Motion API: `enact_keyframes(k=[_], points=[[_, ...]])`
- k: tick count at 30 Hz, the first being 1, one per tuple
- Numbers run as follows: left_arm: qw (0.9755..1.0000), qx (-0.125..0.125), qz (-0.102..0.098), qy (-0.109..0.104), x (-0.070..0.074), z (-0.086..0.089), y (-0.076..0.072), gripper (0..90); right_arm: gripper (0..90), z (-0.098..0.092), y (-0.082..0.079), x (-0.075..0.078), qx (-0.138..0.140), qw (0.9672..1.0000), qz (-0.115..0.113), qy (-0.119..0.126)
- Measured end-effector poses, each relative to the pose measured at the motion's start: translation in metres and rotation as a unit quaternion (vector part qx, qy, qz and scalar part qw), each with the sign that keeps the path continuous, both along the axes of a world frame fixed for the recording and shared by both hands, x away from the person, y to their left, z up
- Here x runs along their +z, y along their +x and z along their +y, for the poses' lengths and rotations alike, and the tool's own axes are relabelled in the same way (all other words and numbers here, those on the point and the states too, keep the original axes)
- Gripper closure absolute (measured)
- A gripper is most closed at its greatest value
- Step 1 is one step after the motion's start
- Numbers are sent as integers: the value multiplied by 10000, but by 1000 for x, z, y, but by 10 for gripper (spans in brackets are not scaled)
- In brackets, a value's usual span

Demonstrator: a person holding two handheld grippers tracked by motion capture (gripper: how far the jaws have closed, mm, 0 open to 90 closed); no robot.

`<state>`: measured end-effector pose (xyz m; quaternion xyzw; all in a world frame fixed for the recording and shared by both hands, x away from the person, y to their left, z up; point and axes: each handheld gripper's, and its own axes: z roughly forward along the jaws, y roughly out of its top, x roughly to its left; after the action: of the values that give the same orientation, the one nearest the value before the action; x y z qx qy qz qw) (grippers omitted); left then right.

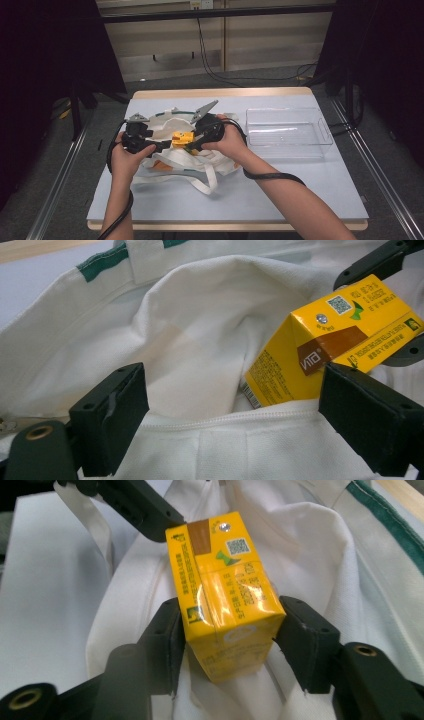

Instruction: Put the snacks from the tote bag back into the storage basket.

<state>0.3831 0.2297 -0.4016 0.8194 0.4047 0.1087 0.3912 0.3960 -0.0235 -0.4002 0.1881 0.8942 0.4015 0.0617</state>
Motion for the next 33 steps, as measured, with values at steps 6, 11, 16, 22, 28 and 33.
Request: enact_keyframes(k=[6,11,16,22,28,33], points=[[10000,32,29,-18,-2,3,0,124,360,9,5,-1,138,9998,129,-98],[10000,16,42,60,-2,6,0,124,353,14,8,-1,212,9997,103,-99],[10000,44,61,25,-3,6,0,124,385,17,9,0,287,9994,59,-165],[10000,56,24,32,-3,5,0,123,458,15,7,3,319,9990,-54,-323],[10000,64,25,17,-3,5,-1,123,479,16,5,7,279,9981,-135,-541],[10000,59,25,23,-2,5,-1,122,482,12,6,10,139,9978,58,-641]])
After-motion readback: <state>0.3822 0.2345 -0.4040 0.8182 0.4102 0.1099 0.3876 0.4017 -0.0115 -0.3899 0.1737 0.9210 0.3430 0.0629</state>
